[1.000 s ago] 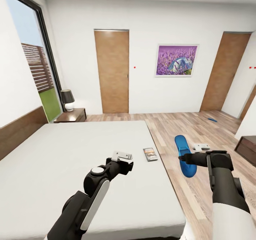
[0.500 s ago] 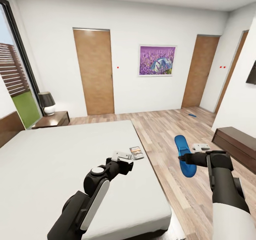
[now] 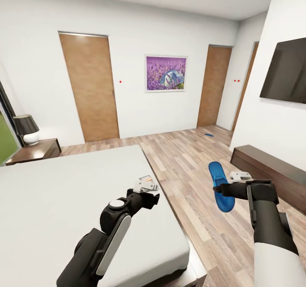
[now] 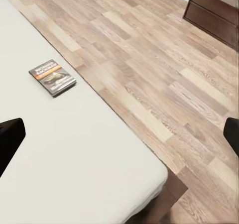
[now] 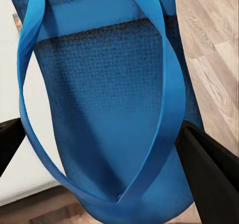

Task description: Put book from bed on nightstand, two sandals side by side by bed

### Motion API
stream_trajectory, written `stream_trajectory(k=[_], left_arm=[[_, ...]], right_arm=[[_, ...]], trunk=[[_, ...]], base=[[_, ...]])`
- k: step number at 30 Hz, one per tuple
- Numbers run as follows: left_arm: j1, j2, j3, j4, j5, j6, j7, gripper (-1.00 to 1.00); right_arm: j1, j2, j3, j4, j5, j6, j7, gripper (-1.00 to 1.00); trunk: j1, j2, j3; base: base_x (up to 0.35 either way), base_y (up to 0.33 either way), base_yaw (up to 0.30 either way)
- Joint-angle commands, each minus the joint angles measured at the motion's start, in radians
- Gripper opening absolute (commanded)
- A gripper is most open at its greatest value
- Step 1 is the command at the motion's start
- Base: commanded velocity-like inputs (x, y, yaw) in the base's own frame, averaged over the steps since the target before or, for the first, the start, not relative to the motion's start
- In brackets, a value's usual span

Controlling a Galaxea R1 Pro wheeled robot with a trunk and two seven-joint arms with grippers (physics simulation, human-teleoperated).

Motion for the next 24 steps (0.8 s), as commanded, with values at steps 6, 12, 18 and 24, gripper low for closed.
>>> stream_trajectory(k=[6,12,18,24], left_arm=[[-0.001,0.000,-0.002,-0.001,0.011,0.004,0.010,1.00],[-0.001,0.000,-0.002,-0.001,0.009,0.004,0.009,1.00],[-0.001,0.000,-0.002,-0.001,0.010,0.004,0.009,1.00],[-0.001,0.000,-0.002,-0.001,0.010,0.004,0.009,1.00]], right_arm=[[-0.001,0.001,-0.001,-0.001,0.009,0.003,0.011,-1.00],[-0.001,0.001,0.000,-0.001,0.008,0.003,0.011,-1.00],[-0.001,0.002,0.001,-0.001,0.007,0.003,0.011,-1.00],[-0.001,0.003,0.002,-0.001,0.007,0.003,0.011,-1.00]], trunk=[[0.001,-0.002,0.000],[0.001,-0.002,0.003],[0.001,-0.002,0.006],[0.001,-0.002,0.008]], base=[[0.000,0.000,-0.296],[0.000,0.000,-0.296],[0.000,0.000,-0.296],[0.000,0.000,-0.296]])
